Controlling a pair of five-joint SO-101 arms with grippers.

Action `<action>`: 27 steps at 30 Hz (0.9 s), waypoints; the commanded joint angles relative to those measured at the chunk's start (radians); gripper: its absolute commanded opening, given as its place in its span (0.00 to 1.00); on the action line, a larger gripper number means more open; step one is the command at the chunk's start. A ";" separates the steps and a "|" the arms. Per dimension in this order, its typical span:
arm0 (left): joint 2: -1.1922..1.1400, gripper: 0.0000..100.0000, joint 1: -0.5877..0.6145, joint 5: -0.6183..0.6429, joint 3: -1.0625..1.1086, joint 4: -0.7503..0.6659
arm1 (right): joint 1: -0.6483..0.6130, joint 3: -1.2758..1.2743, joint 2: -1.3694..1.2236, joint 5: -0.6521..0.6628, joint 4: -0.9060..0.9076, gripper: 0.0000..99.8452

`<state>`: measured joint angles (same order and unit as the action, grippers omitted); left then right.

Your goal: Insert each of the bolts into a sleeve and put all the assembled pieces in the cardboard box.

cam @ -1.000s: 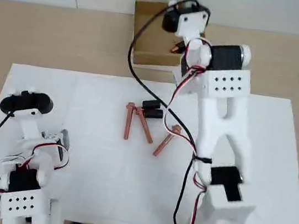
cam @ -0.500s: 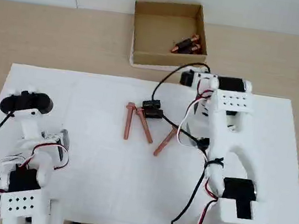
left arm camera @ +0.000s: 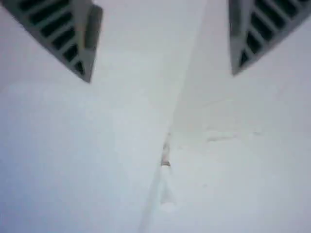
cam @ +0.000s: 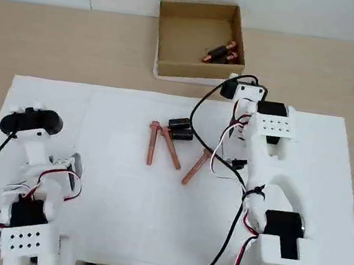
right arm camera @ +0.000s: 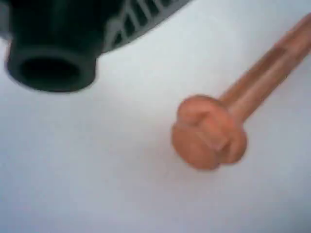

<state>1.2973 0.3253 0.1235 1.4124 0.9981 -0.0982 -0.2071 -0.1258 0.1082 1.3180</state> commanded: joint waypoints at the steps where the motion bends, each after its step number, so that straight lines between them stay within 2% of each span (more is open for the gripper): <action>1: 0.015 0.18 0.003 0.000 -0.008 -0.020 | -0.018 0.003 0.058 -0.006 -0.010 0.17; 4: 0.015 0.18 0.003 0.000 -0.008 -0.020 | -0.035 0.003 0.058 -0.003 -0.008 0.24; 16: 0.015 0.18 0.002 0.000 0.044 -0.020 | -0.044 0.005 -0.064 -0.002 -0.010 0.24; 23: 0.015 0.18 0.003 0.000 0.056 -0.020 | -0.048 0.006 -0.079 -0.002 -0.035 0.12; 27: 0.015 0.18 0.003 0.000 0.056 -0.020 | -0.047 0.003 -0.081 -0.002 -0.038 0.10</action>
<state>1.2973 0.3253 0.1235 1.4737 0.9966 -0.1335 -0.2087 -0.2102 0.1082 1.2919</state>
